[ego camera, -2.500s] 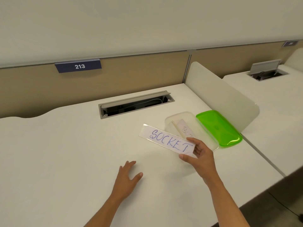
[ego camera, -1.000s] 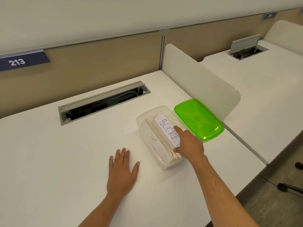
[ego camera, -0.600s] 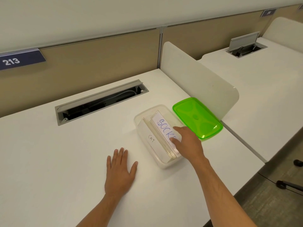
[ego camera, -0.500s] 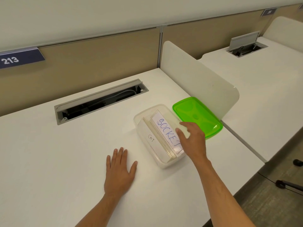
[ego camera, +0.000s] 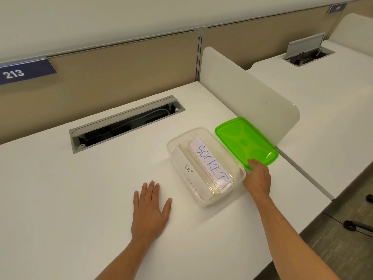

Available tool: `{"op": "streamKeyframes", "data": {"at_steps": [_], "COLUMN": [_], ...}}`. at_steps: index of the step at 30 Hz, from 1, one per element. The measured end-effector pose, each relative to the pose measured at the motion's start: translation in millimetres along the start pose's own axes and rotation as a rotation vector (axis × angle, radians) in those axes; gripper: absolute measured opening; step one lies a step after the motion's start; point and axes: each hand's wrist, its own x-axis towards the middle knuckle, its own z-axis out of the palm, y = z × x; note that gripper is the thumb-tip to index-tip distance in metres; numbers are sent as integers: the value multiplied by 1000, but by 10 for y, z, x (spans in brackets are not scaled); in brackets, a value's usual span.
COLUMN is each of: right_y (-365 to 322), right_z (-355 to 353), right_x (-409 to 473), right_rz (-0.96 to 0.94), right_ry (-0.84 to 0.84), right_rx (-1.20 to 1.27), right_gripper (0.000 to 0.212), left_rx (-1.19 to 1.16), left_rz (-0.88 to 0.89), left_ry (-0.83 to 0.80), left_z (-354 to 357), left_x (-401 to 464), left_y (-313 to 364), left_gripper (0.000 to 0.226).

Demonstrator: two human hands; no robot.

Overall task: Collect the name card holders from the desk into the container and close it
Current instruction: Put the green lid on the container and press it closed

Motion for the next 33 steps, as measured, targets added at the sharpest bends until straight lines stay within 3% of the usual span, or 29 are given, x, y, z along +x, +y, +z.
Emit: {"op": "streamKeyframes", "data": {"at_steps": [5,10,22,28,33], "right_y": [-47,-86,-372,-710,-933], "right_z": [23,5,-342,-647,-923], "right_x": [-32,-3,38,-163,-218], "right_rz": [-24,-39,-18,-212,-204], "right_ry": [33,106,474,723,768], "right_rx": [-179,-225,202,445,698], "right_gripper": [15,11,5,14,18], "left_rx": [-3,-17,9,-27,-148], "left_rz": [-4,-3,3,5,-12], "left_ry": [-1,6,12,-9,-37], "left_z": [-6,7,29,20,-28], "left_x": [-7,3,7,12,53], "left_y": [-1,-8,-35,-48,-65], "left_gripper": [77,75,75,76,64]}}
